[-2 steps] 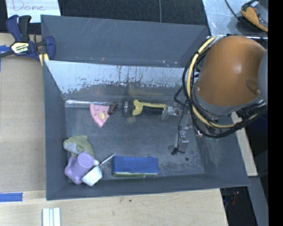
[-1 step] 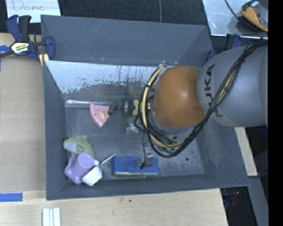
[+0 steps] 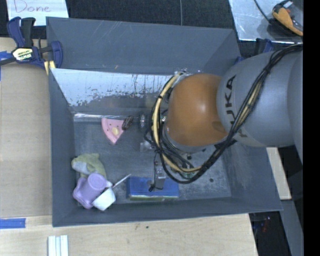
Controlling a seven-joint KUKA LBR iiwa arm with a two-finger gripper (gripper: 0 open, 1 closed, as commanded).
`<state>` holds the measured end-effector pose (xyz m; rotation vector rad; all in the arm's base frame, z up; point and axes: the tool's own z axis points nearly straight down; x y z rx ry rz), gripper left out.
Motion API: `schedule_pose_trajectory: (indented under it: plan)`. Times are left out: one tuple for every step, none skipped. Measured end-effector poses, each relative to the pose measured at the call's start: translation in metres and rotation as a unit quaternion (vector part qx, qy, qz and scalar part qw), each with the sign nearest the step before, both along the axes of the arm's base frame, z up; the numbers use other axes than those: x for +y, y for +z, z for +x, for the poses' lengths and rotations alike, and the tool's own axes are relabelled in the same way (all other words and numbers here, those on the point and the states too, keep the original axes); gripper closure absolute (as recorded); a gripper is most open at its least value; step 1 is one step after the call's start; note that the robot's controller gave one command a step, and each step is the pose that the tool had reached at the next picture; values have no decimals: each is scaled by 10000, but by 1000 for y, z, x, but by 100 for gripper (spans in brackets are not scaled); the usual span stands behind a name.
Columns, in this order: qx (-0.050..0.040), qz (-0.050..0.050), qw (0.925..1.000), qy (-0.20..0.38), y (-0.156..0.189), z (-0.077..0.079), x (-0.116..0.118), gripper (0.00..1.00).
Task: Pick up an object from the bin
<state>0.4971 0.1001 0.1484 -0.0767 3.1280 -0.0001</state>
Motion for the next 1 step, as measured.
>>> schedule_pose_trajectory:
  plan:
    - [10,-12,9751,2218,-34,13,47,0]
